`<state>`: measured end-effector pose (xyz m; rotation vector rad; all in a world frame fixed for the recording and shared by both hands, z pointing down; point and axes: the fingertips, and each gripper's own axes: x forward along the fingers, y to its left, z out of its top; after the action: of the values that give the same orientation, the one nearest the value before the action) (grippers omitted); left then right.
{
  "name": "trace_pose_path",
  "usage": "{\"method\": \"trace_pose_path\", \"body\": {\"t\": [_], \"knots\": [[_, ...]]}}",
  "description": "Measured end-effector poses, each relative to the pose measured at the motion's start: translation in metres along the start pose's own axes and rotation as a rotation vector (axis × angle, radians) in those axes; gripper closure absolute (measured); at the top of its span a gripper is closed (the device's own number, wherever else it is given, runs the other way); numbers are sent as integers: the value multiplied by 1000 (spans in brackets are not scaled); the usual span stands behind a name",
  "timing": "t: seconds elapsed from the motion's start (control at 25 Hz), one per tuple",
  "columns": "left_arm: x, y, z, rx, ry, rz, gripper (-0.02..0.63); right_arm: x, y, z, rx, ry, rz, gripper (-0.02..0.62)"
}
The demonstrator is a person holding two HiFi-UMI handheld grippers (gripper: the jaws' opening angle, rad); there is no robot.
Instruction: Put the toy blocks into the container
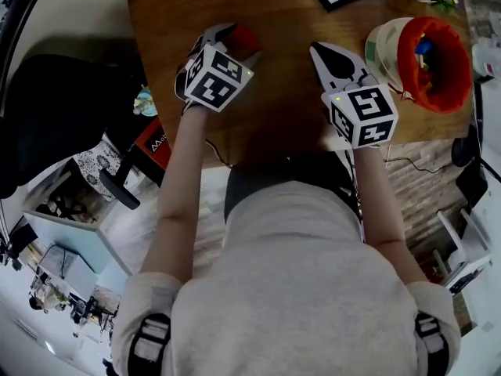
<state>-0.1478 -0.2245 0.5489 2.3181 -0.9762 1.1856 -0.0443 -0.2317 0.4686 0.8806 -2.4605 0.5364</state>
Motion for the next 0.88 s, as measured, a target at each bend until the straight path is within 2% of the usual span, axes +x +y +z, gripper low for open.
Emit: {"method": "trace_pose_path", "body": {"t": [0.48, 0.72, 0.88], "knots": [[6, 2, -17, 437, 126, -151, 325, 5, 6, -15, 21, 30, -14, 584], [8, -4, -18, 598, 152, -243, 334, 3, 2, -12, 25, 29, -44, 584], [10, -8, -18, 668, 170, -301, 341, 1, 0, -15, 35, 32, -60, 584]]}}
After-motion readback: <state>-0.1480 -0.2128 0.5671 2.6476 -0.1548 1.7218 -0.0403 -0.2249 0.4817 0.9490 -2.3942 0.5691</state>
